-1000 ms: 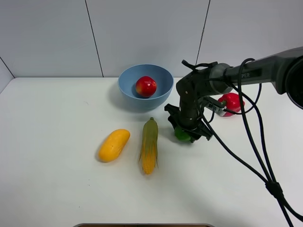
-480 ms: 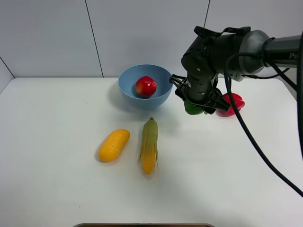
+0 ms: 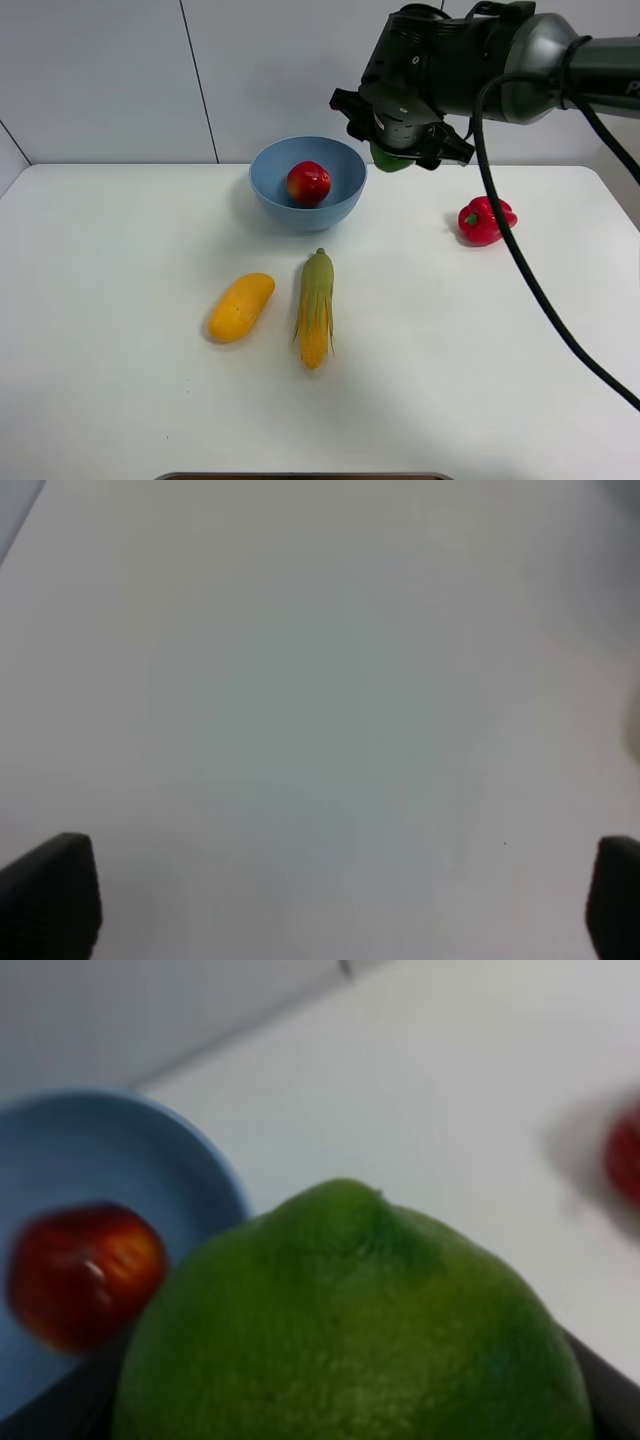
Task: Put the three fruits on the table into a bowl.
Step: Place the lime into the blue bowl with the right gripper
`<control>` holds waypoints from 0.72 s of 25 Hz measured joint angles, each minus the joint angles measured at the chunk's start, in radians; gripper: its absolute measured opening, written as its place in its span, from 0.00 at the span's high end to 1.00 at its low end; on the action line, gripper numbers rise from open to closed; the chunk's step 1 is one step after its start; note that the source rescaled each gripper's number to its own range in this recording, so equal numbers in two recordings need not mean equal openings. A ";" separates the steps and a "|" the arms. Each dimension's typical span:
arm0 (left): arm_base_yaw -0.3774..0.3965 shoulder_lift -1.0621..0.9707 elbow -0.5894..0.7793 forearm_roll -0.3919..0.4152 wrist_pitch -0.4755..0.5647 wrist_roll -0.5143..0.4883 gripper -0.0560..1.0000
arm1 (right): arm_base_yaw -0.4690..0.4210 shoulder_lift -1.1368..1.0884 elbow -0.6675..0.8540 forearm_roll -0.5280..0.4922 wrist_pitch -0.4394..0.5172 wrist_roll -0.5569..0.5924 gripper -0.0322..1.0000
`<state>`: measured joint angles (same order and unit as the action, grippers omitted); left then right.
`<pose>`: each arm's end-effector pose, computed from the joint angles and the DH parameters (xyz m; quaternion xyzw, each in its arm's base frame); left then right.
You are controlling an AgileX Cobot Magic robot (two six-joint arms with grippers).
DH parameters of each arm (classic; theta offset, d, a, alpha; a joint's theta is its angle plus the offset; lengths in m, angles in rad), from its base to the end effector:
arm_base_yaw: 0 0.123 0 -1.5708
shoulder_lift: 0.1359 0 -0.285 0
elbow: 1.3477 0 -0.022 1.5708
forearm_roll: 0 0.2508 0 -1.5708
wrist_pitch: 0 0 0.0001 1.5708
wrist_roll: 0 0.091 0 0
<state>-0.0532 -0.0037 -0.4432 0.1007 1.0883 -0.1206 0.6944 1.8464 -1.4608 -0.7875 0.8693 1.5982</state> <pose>-0.0003 0.0081 0.2596 -0.0307 0.8719 0.0079 0.4886 0.3403 0.2192 0.2673 0.2296 0.8943 0.0298 0.3830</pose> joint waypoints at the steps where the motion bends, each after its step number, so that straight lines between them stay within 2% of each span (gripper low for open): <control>1: 0.000 0.000 0.000 0.000 0.000 0.000 0.00 | 0.000 0.000 -0.001 -0.038 -0.022 0.000 0.37; 4: 0.000 0.000 0.000 0.000 0.000 0.000 0.00 | 0.000 0.000 -0.001 -0.127 -0.066 0.000 0.37; 12: 0.000 0.000 0.000 0.000 0.000 0.000 0.00 | 0.001 0.000 -0.001 -0.318 -0.104 0.000 0.37; 18: 0.000 0.000 0.000 0.000 0.000 0.000 0.00 | 0.001 0.000 -0.001 -0.437 -0.186 0.000 0.37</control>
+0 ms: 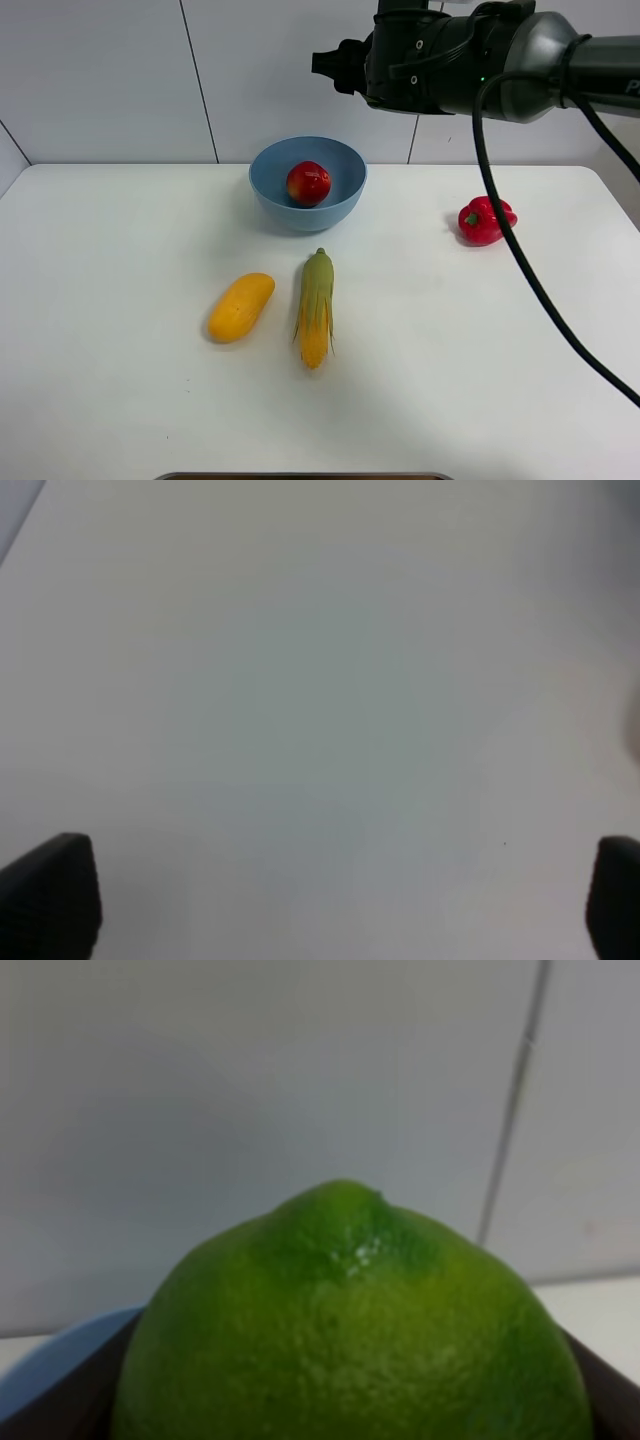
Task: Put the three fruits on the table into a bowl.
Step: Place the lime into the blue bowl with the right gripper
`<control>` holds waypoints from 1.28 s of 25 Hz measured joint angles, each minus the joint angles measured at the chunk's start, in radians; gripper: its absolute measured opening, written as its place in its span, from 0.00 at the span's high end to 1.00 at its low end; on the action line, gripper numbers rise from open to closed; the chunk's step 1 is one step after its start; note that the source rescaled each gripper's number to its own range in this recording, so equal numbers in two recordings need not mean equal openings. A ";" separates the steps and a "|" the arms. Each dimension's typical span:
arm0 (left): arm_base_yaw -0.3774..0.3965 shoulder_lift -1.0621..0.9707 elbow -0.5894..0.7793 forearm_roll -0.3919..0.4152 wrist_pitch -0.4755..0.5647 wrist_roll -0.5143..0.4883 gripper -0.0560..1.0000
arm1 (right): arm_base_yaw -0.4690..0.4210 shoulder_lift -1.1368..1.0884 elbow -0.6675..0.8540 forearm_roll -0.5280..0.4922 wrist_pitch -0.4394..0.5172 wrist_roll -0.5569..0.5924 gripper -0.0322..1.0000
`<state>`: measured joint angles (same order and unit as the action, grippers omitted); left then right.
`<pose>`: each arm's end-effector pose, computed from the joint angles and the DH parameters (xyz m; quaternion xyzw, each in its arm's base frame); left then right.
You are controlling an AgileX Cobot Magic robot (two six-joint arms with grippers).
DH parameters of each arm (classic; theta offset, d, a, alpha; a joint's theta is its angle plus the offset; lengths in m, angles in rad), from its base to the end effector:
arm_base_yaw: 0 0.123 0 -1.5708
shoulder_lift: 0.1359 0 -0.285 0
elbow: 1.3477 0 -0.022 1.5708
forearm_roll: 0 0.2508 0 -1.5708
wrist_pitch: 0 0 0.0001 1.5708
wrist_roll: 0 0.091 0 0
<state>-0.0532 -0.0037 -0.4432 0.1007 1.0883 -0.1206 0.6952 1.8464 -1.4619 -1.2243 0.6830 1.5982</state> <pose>-0.0003 0.0081 0.2596 -0.0307 0.8719 0.0079 0.4886 0.3587 0.2287 0.2924 0.0529 0.8446 0.0209 0.5324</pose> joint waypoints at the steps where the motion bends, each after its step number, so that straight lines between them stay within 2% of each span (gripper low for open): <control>1: 0.000 0.000 0.000 0.000 0.000 0.000 0.00 | 0.000 0.000 0.000 -0.018 -0.022 0.000 0.37; 7: 0.000 0.000 0.000 0.000 0.000 0.000 0.00 | 0.000 0.002 0.000 -0.071 -0.124 0.004 0.37; 17: 0.000 0.000 0.000 0.000 0.000 0.001 0.00 | 0.000 0.005 0.000 -0.075 -0.131 0.008 0.37; 32: 0.000 0.000 0.000 0.000 0.000 0.001 0.00 | 0.000 0.005 0.000 -0.003 -0.162 0.008 0.37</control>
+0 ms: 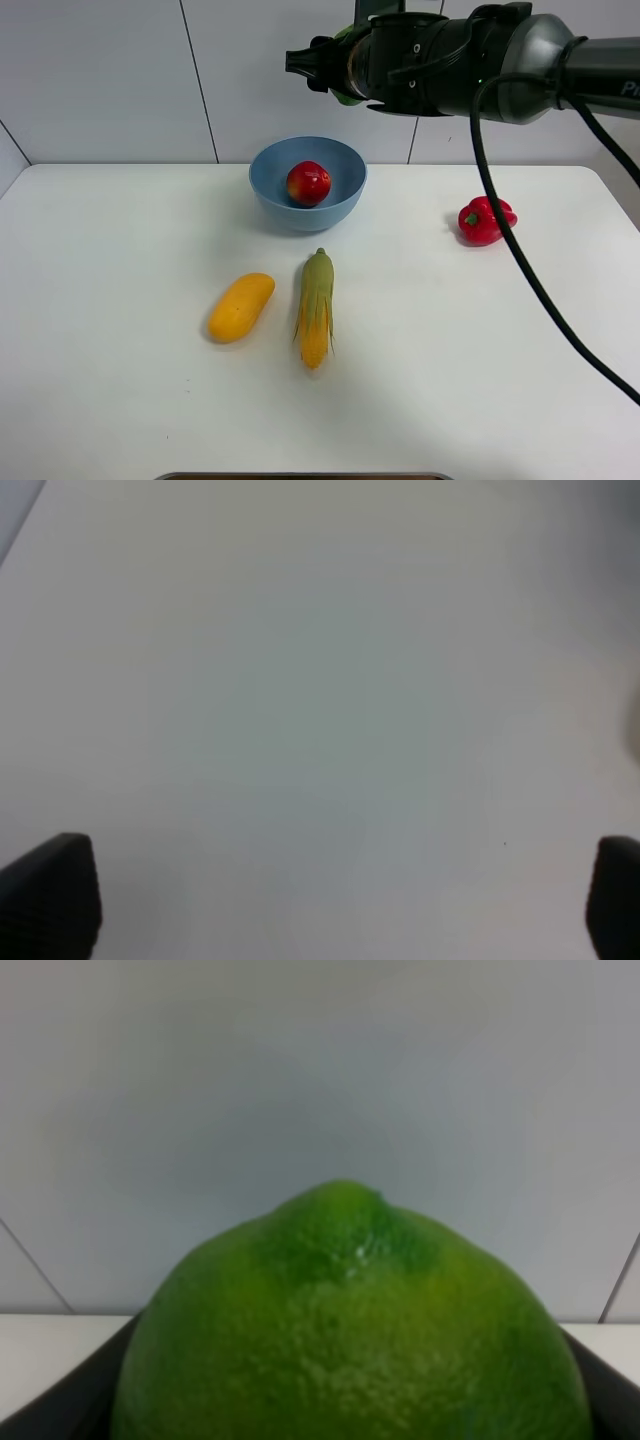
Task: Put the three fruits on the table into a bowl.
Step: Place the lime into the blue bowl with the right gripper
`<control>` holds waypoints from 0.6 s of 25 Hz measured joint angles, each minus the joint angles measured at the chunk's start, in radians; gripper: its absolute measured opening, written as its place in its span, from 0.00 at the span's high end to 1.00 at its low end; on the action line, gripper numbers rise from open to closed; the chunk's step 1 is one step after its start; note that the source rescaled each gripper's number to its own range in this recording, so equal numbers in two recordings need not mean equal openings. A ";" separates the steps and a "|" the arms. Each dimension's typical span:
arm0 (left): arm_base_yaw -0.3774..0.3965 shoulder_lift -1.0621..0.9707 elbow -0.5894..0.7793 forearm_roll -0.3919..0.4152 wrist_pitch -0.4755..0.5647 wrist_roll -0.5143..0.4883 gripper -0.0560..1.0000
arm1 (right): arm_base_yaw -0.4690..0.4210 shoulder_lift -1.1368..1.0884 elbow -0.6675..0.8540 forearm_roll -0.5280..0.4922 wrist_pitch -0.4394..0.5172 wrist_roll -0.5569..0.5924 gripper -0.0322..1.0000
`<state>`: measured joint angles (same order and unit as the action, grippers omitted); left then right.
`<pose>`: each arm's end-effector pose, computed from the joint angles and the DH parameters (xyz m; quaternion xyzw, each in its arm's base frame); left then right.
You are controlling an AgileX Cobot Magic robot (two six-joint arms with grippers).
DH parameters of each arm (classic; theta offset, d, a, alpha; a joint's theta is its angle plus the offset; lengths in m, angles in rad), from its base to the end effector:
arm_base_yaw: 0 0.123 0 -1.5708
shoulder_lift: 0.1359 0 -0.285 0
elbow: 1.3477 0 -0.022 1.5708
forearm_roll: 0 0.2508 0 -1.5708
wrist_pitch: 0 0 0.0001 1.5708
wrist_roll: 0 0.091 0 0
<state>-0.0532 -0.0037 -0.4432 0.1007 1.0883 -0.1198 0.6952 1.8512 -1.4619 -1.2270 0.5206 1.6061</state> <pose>-0.0003 0.0081 0.2596 -0.0303 0.8719 0.0081 0.4886 0.3591 0.2439 0.2920 0.0112 0.8420 0.0896 0.5319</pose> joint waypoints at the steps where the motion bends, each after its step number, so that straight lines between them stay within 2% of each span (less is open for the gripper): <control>1: 0.000 0.000 0.000 0.000 0.000 0.000 0.00 | 0.000 0.000 0.000 0.008 0.000 0.000 0.37; 6: 0.000 0.000 0.000 0.000 0.000 0.000 0.00 | 0.000 0.000 0.000 0.031 -0.001 -0.034 0.37; 15: 0.000 0.000 0.000 0.000 0.000 0.000 0.00 | -0.014 0.009 0.000 0.032 -0.022 -0.248 0.37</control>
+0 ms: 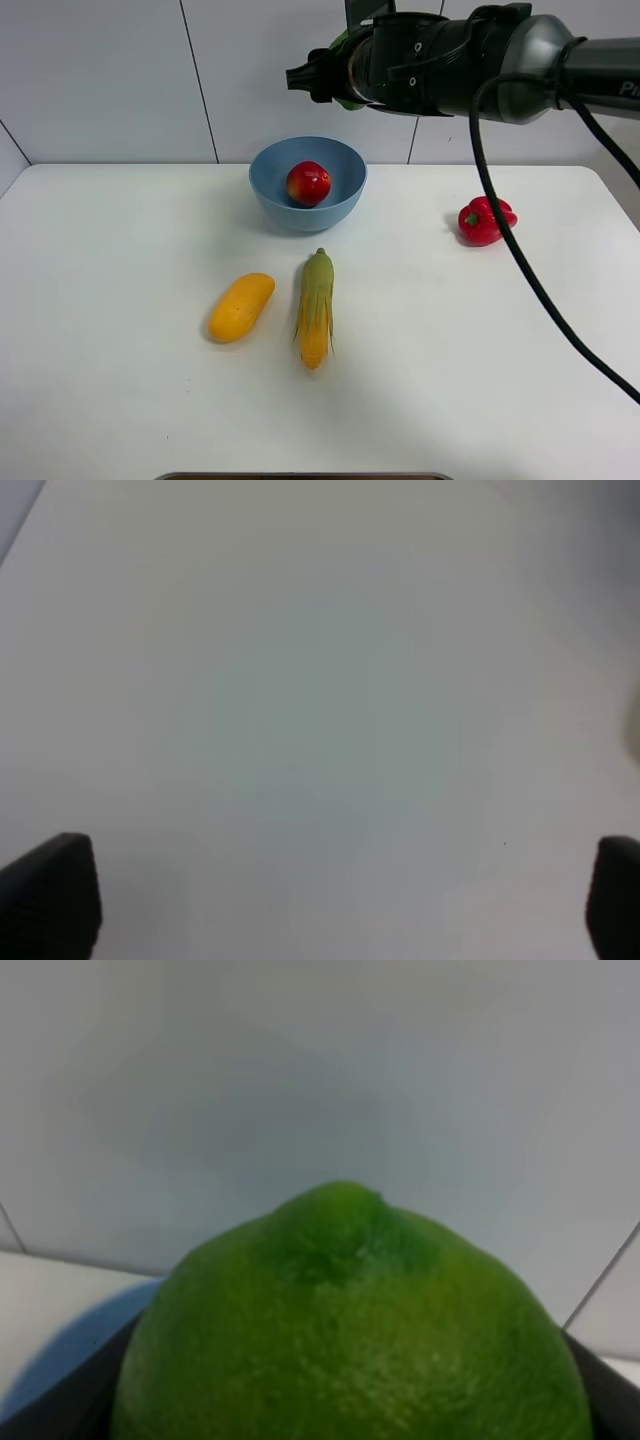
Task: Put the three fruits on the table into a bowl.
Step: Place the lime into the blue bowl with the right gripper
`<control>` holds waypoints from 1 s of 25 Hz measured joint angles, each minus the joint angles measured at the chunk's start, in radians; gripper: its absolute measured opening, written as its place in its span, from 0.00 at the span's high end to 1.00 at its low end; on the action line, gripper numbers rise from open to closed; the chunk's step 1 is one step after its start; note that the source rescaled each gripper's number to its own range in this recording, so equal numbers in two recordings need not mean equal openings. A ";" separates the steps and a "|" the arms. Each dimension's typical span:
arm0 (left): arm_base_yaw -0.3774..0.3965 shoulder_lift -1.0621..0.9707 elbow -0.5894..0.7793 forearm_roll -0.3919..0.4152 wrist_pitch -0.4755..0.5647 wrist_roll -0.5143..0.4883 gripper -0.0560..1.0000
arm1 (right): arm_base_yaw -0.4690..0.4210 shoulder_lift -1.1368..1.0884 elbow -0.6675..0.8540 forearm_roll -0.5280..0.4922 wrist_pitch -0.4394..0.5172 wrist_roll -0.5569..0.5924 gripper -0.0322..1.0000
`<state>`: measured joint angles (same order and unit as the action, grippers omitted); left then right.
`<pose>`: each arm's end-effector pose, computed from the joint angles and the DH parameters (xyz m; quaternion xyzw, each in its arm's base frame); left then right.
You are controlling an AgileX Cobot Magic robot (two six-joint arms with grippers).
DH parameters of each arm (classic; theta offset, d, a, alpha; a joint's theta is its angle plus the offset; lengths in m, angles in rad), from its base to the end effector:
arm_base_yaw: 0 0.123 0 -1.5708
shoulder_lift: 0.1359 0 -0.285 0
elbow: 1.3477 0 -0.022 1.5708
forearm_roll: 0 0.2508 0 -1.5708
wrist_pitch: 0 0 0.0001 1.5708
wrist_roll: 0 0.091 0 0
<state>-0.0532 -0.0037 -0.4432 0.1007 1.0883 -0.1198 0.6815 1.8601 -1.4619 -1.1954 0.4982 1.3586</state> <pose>-0.0003 0.0081 0.2596 -0.0303 0.8719 0.0081 0.4886 0.3628 0.2421 0.2872 -0.0837 0.8431 0.0350 0.5301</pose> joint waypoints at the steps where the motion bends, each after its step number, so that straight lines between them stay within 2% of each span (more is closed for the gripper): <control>1: 0.000 0.000 0.000 0.000 0.000 0.000 0.00 | -0.005 0.005 0.000 0.000 -0.015 -0.020 0.37; 8: 0.000 0.000 0.000 0.000 0.000 0.001 0.00 | -0.040 0.067 0.000 0.000 -0.114 -0.171 0.37; 12: 0.000 0.000 0.000 0.000 0.000 0.003 0.00 | -0.059 0.092 0.000 -0.006 -0.191 -0.296 0.37; 14: 0.000 0.000 0.000 0.000 0.000 0.003 0.00 | -0.064 0.102 0.000 -0.011 -0.198 -0.354 0.37; 18: 0.000 0.000 0.000 0.000 0.000 0.003 0.00 | -0.069 0.121 0.000 -0.012 -0.216 -0.383 0.37; 25: 0.000 0.000 0.000 0.000 0.000 0.004 0.00 | -0.070 0.163 -0.001 -0.012 -0.277 -0.362 0.37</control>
<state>-0.0532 -0.0037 -0.4432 0.1007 1.0883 -0.1161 0.6113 2.0233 -1.4632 -1.2075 0.2210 0.9963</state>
